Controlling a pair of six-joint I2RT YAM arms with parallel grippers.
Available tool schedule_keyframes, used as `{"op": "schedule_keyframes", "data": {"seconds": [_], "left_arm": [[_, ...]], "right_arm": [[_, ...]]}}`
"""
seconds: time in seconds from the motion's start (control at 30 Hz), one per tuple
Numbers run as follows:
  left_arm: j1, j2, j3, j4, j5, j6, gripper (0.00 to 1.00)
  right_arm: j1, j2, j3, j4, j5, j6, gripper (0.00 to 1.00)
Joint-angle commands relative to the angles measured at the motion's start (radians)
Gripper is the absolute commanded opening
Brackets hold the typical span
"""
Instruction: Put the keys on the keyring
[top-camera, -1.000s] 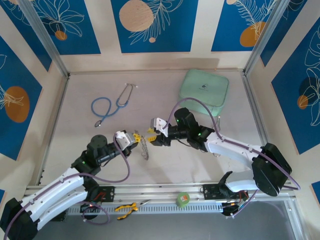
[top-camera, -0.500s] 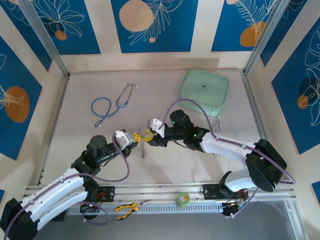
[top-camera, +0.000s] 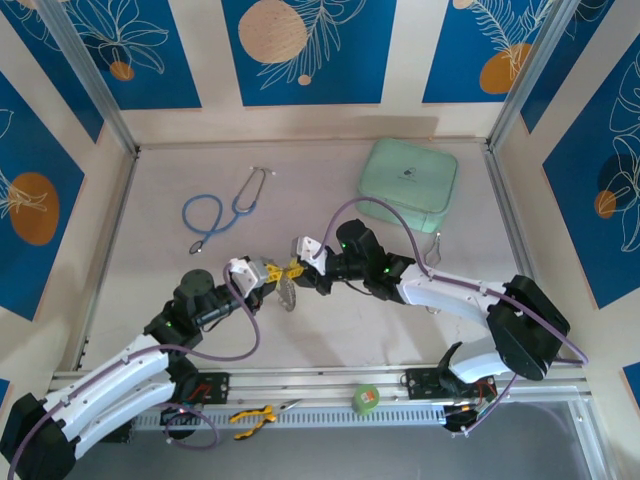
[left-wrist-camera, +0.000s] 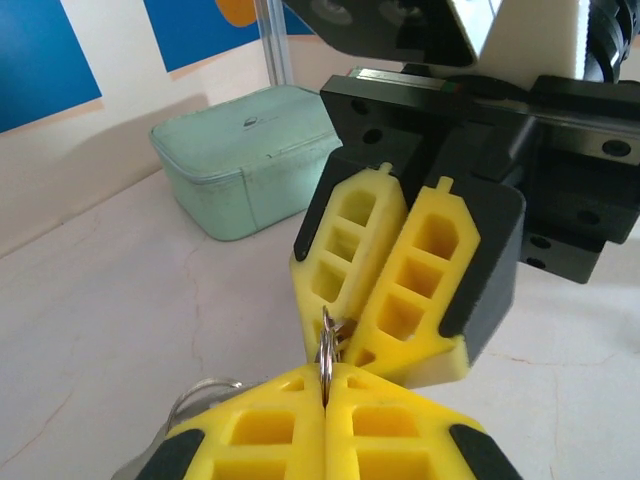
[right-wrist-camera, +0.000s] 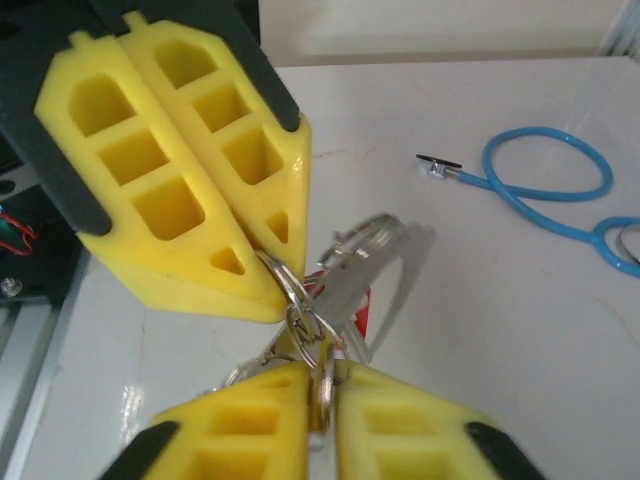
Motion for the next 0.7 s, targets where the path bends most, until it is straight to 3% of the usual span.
{"op": "schedule_keyframes", "data": {"seconds": [0.0, 0.13, 0.43, 0.53, 0.67], "left_arm": [[0.006, -0.017, -0.014, 0.066, 0.010, -0.031, 0.00], [0.005, -0.025, -0.026, 0.101, 0.008, -0.049, 0.00], [0.004, 0.001, -0.030, 0.154, 0.026, -0.038, 0.00], [0.003, 0.014, -0.027, 0.154, 0.036, -0.028, 0.00], [0.003, 0.033, -0.026, 0.162, 0.059, -0.012, 0.00]], "right_arm": [[0.000, -0.014, 0.020, 0.004, 0.027, -0.009, 0.05], [-0.017, -0.028, 0.020, -0.071, 0.043, -0.051, 0.00], [0.004, 0.015, 0.053, -0.179, -0.005, -0.102, 0.01], [-0.001, 0.006, 0.049, -0.157, -0.021, -0.093, 0.09], [-0.046, -0.038, 0.018, -0.092, -0.067, -0.039, 0.29]]}}
